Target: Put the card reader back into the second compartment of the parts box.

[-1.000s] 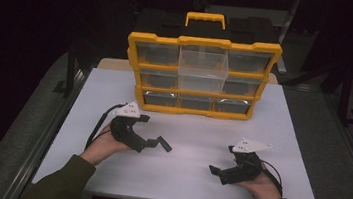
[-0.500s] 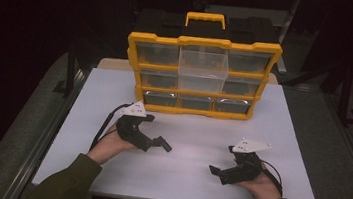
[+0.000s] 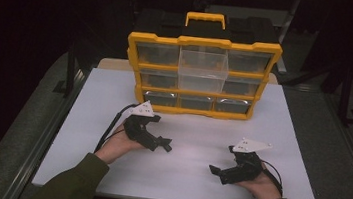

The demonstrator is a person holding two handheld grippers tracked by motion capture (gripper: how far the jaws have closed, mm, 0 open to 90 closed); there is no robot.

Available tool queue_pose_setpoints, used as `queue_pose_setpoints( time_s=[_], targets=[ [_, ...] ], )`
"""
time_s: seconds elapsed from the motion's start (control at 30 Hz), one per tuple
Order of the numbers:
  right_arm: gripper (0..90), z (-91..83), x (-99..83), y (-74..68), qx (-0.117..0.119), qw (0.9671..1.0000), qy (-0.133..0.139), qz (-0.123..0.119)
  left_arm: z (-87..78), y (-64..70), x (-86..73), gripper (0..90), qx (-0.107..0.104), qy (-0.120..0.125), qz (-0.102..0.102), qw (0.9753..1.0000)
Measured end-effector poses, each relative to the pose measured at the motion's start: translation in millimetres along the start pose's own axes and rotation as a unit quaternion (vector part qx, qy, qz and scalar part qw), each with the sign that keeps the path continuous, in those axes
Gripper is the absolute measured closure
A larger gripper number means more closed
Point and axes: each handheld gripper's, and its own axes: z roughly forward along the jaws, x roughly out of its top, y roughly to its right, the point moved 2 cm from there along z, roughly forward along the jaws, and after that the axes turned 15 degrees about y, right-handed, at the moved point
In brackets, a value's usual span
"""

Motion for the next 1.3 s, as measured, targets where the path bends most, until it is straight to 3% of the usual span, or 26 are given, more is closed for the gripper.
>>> queue_pose_setpoints(
  time_s=[0.37,1.3],
  targets=[
    [0.0,0.2,-0.2,-0.1,0.001,1.0000,-0.001,0.001,8.5,2.4,-3.4,0.0,0.015,-0.011,0.005,0.9998],
    [0.0,0.7,-0.5,-0.7,0.003,1.0000,-0.002,0.000,21.8,9.7,-34.3,0.0,0.056,-0.045,-0.002,0.9974]
  ],
)
